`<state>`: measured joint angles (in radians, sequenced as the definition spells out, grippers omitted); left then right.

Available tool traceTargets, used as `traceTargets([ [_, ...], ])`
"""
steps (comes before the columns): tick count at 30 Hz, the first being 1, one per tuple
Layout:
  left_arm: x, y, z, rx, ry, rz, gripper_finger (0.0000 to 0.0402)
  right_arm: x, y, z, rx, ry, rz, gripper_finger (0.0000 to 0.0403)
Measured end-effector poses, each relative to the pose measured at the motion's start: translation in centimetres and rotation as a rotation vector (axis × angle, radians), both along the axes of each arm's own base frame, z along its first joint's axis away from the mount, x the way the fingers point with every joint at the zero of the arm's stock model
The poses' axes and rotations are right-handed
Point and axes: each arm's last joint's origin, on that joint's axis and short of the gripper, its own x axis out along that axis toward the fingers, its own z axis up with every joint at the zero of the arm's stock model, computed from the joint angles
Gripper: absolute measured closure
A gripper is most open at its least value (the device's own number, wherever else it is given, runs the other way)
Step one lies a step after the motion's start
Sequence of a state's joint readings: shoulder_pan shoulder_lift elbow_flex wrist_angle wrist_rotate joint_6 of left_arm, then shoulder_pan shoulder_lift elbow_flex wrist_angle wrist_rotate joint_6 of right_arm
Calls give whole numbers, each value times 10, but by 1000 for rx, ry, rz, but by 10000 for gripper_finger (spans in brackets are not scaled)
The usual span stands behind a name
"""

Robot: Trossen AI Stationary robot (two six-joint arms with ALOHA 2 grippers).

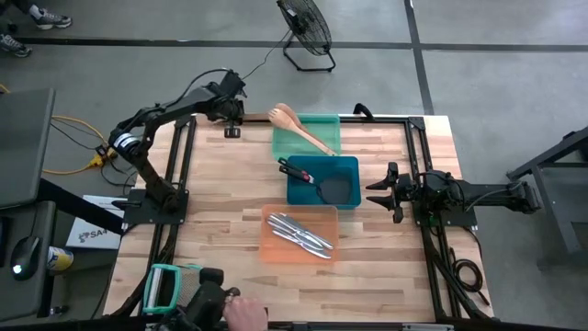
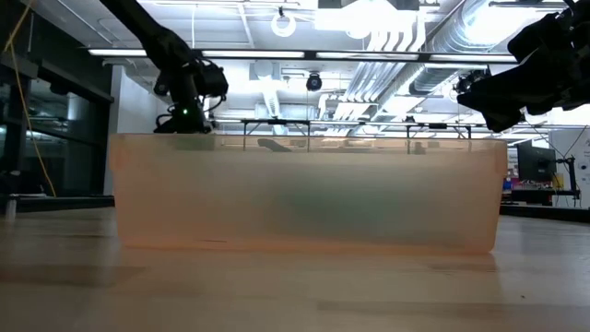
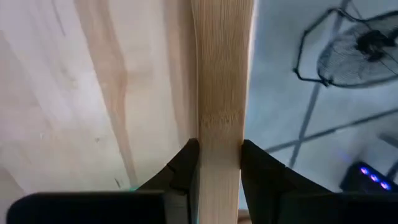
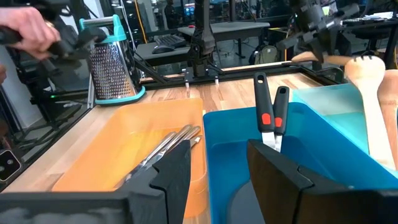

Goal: Pick & Place Kitchen Items
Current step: Put the wooden serving spoon into the green bin

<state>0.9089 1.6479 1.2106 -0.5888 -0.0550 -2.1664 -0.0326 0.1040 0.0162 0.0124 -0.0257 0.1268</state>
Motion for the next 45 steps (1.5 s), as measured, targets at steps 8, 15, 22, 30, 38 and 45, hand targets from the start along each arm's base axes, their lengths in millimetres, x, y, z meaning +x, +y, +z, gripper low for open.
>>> traceTargets([
  [8,-4,-5,14,46,1,-39,321,0,0,0,0,0,0,254],
  [15,-10,-11,10,-13,82,-28,321,0,0,0,0,0,0,254],
  [22,-5,-3,15,103,60,-47,321,0,0,0,0,0,0,254],
  [30,19,3,33,320,-113,-126,321,0,0,0,0,0,0,254],
  [38,52,-22,40,405,-149,-162,321,0,0,0,0,0,0,254],
  [45,75,-45,42,442,-168,-242,321,0,0,0,0,0,0,254],
])
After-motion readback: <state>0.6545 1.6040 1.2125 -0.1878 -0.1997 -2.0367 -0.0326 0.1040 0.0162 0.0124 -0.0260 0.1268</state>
